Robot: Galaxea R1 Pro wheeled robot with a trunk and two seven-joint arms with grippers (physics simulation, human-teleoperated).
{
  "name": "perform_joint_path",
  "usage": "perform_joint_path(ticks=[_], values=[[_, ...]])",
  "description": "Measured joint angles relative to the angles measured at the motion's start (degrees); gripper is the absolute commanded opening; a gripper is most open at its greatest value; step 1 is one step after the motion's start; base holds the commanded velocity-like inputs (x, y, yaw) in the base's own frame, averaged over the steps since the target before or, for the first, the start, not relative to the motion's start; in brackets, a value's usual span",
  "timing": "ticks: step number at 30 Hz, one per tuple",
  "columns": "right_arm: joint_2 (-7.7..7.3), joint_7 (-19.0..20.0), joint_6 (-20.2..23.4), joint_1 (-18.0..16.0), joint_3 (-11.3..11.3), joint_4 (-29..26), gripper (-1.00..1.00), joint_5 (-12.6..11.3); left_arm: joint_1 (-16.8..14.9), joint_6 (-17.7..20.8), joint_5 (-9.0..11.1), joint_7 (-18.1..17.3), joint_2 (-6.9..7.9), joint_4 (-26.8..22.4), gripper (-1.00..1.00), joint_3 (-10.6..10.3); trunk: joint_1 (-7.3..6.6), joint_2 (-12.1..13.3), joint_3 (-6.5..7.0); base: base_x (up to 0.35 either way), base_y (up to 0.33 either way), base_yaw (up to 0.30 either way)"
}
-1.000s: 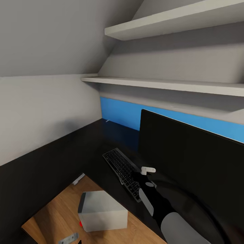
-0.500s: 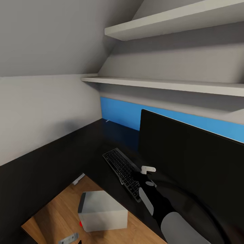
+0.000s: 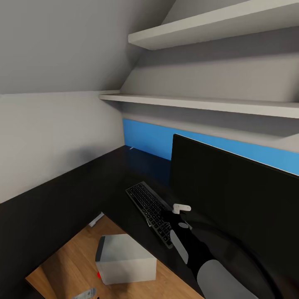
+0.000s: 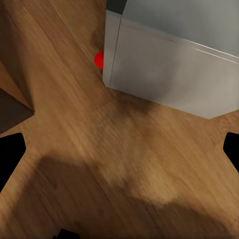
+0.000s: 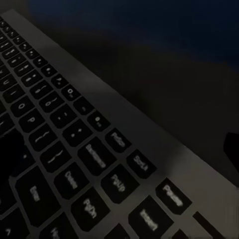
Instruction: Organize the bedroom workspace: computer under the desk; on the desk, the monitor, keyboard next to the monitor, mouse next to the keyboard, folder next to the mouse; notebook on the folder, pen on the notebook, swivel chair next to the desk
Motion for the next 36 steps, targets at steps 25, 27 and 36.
perform_joint_path(ticks=[25,27,36], values=[[-0.10,0.1,0.0,0.0,-0.6,0.5,1.00,0.0,0.0,-0.2,0.0,0.2,-0.01,0.4,1.00,0.1,0.00,0.0,0.00,0.014,0.000,0.000],[-0.10,0.1,0.0,0.0,-0.6,0.5,1.00,0.0,0.0,-0.2,0.0,0.2,-0.01,0.4,1.00,0.1,0.00,0.0,0.00,0.000,0.000,0.000],[-0.10,0.1,0.1,0.0,-0.5,0.5,1.00,0.0,0.0,-0.2,0.0,0.3,-0.01,0.4,1.00,0.1,1.53,-2.8,-1.25,0.000,0.000,0.000]])
